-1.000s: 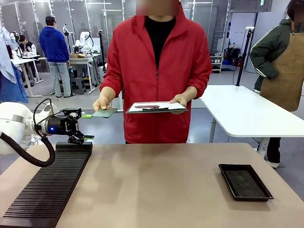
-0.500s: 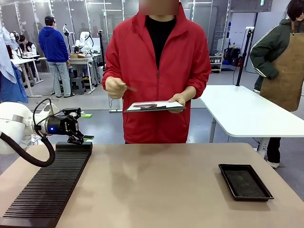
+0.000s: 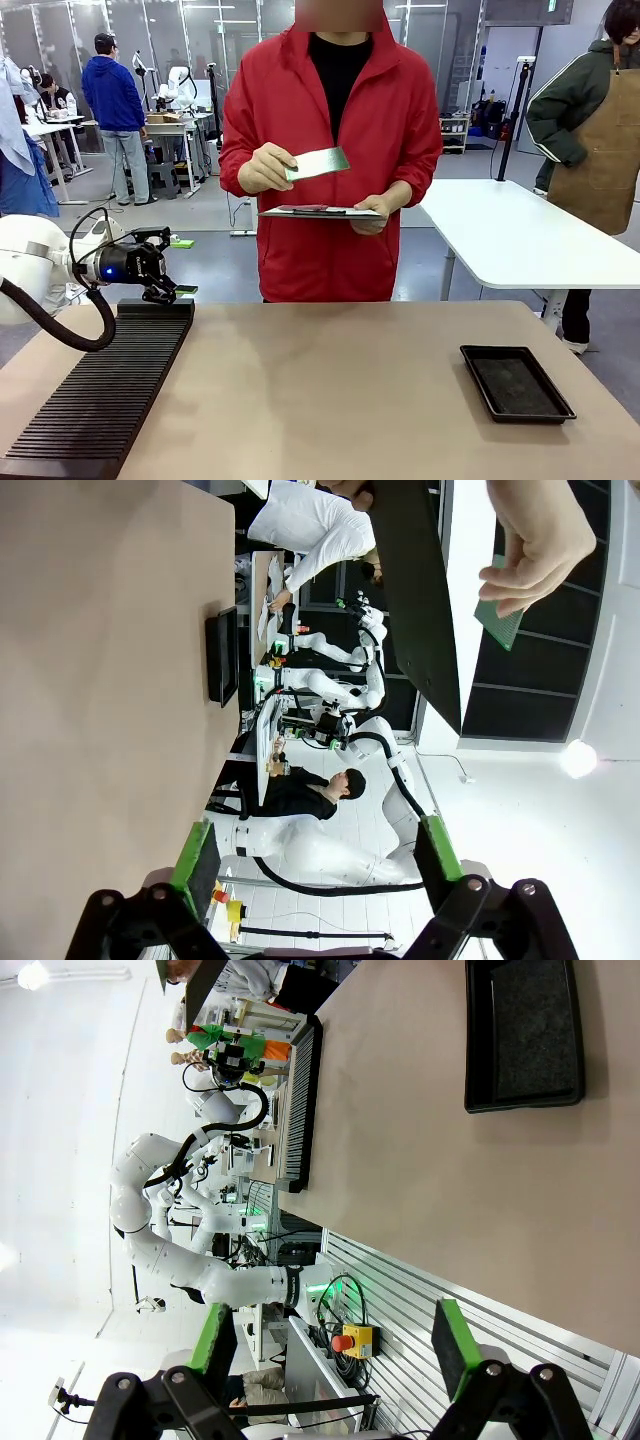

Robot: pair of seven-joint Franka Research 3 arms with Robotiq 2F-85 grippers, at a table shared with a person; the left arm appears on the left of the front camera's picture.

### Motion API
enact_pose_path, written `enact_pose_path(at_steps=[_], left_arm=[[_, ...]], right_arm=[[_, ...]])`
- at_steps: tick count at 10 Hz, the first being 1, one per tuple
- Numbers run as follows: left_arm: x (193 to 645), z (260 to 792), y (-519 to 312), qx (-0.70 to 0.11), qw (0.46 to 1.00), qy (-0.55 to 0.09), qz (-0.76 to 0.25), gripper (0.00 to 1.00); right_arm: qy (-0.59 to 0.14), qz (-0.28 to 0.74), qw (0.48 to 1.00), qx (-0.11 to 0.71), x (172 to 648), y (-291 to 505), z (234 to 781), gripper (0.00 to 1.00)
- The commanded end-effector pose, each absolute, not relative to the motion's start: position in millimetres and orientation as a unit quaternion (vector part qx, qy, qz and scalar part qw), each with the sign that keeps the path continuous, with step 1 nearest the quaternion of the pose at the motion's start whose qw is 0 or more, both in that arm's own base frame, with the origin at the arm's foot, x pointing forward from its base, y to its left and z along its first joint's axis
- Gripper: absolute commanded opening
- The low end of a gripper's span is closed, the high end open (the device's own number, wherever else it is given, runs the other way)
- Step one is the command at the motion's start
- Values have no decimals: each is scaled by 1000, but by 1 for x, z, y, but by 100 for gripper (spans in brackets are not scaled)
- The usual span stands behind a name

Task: Inspect the PCB.
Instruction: Pick up the Blank PCB that the human is holding.

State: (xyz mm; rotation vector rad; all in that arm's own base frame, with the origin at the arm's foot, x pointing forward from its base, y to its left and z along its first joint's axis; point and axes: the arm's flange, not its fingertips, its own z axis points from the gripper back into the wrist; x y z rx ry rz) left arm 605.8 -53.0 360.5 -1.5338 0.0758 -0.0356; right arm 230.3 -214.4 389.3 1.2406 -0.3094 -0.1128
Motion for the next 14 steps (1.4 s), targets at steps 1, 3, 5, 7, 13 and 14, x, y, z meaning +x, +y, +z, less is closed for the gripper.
enact_pose_path(at_steps=[1, 3, 5, 7, 13, 14], left_arm=[[606, 360, -53, -693, 720, 36, -12, 100], [606, 360, -53, -693, 720, 36, -12, 100], [606, 360, -53, -693, 720, 36, -12, 100], [606, 360, -53, -693, 720, 36, -12, 100], [429, 379, 83, -683, 728, 27, -45, 100], [379, 382, 114, -676, 733, 10, -68, 100]], right_arm=[[-150, -49, 798, 582, 230, -215, 390, 100], [-150, -49, 798, 582, 230, -215, 390, 100], [-150, -49, 798, 582, 230, -215, 390, 100], [-150, -49, 798, 582, 230, -215, 390, 100], [-150, -49, 798, 582, 230, -215, 390, 100], [-150, -49, 798, 582, 230, -215, 390, 100]])
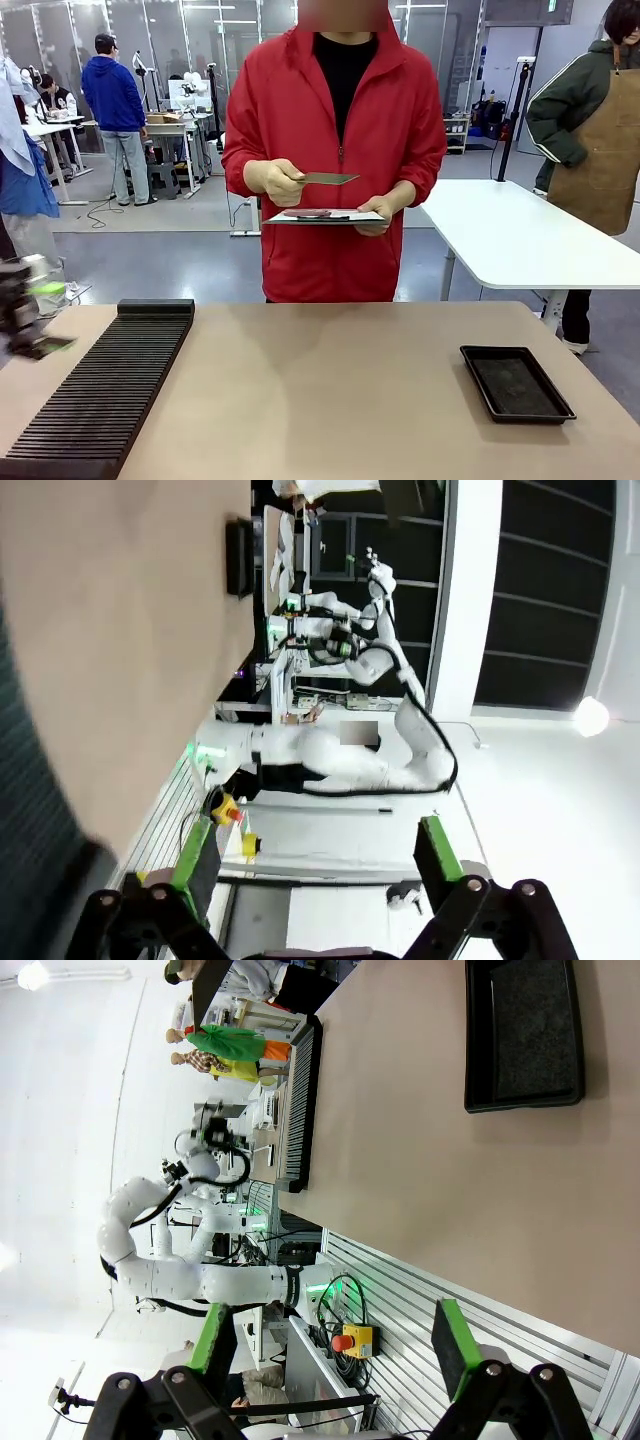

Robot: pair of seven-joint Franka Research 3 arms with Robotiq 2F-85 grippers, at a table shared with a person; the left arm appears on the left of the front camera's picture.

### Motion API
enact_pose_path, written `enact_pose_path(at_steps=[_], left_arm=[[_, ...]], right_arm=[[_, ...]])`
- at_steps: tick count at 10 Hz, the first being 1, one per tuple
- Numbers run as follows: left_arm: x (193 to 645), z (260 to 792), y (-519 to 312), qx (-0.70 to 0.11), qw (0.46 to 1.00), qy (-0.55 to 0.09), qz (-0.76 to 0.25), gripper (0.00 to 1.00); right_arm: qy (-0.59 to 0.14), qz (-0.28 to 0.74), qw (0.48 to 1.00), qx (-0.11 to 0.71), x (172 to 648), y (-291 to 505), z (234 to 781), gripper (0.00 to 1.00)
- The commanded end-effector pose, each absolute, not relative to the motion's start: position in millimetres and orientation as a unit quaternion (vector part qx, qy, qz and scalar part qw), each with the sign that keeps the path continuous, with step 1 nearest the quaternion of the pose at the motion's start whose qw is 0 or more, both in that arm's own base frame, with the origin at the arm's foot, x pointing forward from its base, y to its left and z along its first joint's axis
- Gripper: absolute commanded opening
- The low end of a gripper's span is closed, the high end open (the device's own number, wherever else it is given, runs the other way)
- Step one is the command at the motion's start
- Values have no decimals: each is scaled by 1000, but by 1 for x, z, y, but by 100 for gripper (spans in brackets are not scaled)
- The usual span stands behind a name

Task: Inspect the PCB.
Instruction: Pick up the Blank PCB that the human is holding.

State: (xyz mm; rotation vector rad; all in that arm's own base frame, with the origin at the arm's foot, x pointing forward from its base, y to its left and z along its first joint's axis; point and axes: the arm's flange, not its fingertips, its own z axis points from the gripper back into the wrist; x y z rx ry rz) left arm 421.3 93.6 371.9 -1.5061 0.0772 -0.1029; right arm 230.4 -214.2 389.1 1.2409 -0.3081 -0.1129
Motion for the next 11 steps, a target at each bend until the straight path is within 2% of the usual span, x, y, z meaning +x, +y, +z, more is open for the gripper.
enact_pose_path(at_steps=[1, 3, 5, 6, 7, 11], left_arm=[[348, 382, 137, -691, 719, -2, -78, 100], [302, 374, 162, -686, 722, -17, -88, 100], [275, 372, 173, -698, 709, -50, -87, 100], [277, 373, 172, -715, 691, -53, -93, 100], [279, 372, 177, -688, 721, -36, -77, 100], [279, 372, 177, -688, 721, -36, -77, 100]], right_arm=[[-150, -49, 798, 582, 230, -215, 390, 100], [-150, -49, 798, 582, 230, -215, 390, 100], [-150, -49, 798, 582, 230, -215, 390, 100], [-150, -49, 798, 582, 230, -215, 390, 100], [-150, -49, 798, 582, 230, -215, 390, 100], [-150, -49, 798, 582, 230, -215, 390, 100]])
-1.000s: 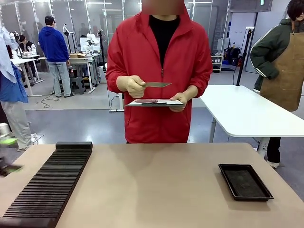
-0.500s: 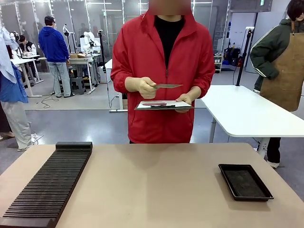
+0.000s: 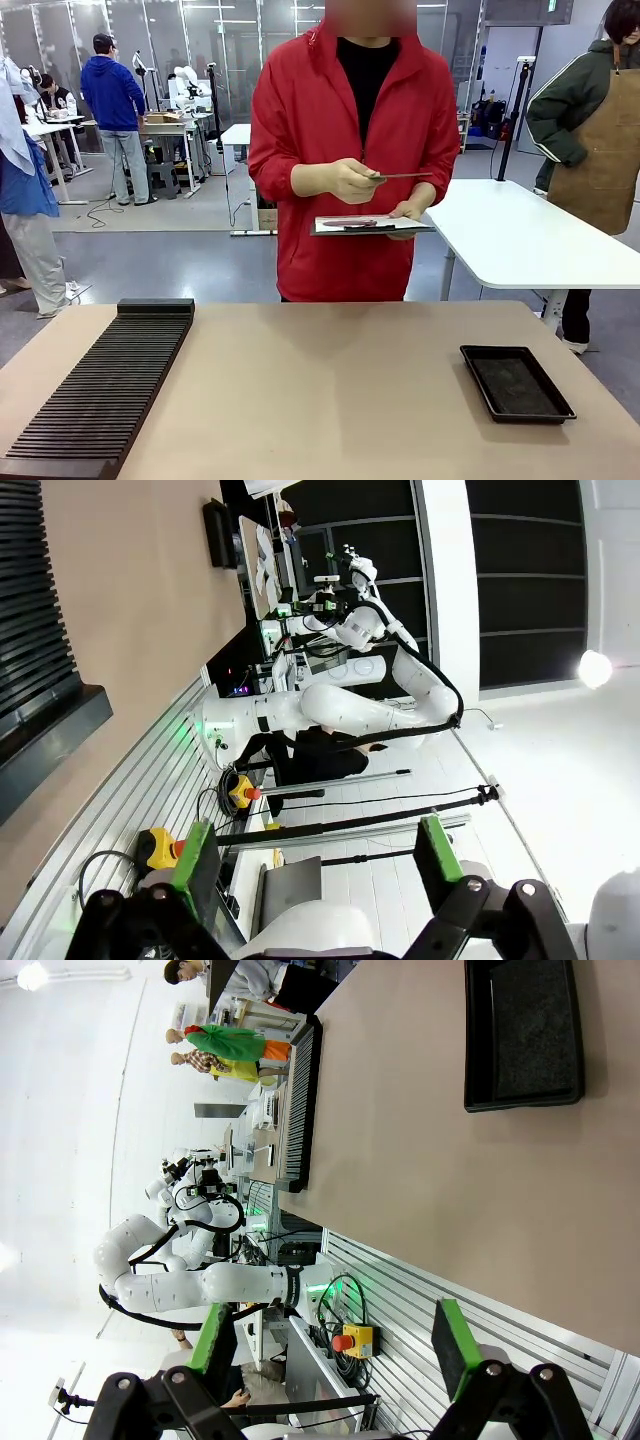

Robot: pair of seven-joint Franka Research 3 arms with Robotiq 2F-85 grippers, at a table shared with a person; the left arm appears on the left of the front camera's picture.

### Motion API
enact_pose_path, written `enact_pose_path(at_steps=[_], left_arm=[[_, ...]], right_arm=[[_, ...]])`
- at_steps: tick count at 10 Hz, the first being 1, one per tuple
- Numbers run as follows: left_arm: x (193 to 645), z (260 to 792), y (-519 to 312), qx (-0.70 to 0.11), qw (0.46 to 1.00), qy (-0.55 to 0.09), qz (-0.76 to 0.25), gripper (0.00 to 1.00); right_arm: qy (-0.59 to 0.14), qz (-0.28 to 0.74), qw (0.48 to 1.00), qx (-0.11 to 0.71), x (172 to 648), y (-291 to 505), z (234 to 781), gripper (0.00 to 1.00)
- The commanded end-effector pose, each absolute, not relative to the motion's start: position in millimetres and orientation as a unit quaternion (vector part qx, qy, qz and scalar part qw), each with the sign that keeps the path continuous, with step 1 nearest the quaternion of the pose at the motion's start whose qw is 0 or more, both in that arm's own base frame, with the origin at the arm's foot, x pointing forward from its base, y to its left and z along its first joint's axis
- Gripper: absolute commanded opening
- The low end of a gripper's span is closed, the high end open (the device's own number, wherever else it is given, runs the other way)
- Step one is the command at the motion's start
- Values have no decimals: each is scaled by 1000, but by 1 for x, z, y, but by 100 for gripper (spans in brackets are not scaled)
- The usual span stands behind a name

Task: Inspect the PCB.
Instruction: Pick up the Blank PCB that the human is holding.

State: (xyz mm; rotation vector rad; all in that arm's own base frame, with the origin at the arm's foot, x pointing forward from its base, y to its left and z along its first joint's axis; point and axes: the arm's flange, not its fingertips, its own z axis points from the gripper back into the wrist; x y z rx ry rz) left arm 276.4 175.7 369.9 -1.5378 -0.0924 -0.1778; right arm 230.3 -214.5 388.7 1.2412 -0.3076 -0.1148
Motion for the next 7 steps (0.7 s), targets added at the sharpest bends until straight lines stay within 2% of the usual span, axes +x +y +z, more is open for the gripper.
enact_pose_path(at_steps=[1, 7], left_arm=[[279, 372, 177, -688, 721, -36, -77, 100], [279, 372, 177, -688, 721, -36, -77, 100]], right_arm=[[-150, -49, 798, 582, 230, -215, 390, 100], [-150, -49, 798, 582, 230, -215, 390, 100]])
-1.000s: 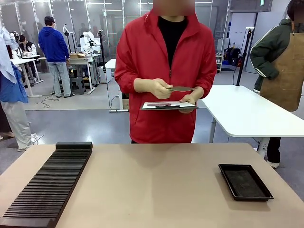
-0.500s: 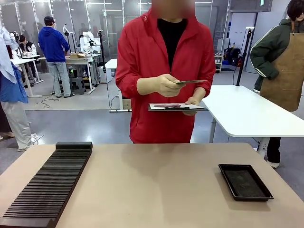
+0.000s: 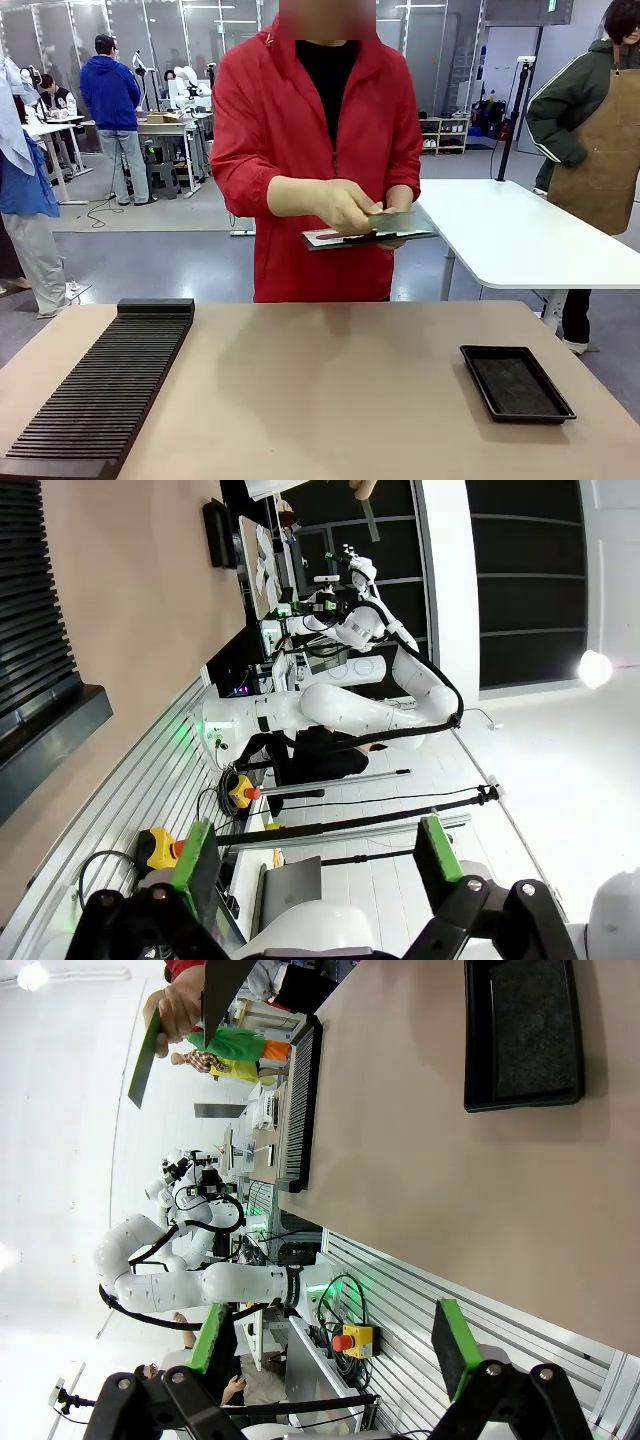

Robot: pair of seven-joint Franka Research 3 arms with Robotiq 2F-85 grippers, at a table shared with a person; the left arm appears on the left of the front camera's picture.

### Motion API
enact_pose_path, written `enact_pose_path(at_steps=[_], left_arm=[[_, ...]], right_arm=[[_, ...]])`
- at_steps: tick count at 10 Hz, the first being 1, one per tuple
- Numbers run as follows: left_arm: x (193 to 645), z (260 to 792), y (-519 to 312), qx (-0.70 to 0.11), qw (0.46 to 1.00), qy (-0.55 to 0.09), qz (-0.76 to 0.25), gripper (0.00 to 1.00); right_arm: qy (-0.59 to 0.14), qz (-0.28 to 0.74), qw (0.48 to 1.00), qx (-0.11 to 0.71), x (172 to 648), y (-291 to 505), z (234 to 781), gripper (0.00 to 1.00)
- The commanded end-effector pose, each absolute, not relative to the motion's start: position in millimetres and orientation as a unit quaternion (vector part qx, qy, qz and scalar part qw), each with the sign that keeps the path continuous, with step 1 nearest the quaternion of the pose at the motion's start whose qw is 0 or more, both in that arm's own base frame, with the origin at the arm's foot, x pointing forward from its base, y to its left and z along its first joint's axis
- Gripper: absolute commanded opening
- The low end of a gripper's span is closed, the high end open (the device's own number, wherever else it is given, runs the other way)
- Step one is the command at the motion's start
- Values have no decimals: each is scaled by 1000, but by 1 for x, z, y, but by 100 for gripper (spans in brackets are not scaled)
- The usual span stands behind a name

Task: Inspect the PCB.
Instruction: Pick up the Blank PCB that the human is holding.

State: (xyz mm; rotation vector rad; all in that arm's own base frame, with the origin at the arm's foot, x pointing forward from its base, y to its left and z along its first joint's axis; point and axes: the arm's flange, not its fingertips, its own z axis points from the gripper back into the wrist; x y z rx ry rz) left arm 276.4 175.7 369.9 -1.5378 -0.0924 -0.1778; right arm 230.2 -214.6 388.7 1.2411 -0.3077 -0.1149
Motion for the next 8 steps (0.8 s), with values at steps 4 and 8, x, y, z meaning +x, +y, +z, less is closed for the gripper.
enact_pose_path(at_steps=[4, 8], left_arm=[[279, 372, 177, -688, 721, -36, -77, 100], [279, 372, 177, -688, 721, -36, -77, 100]], right_arm=[[-150, -49, 798, 582, 230, -215, 390, 100], [-144, -54, 801, 579, 230, -215, 389, 100]])
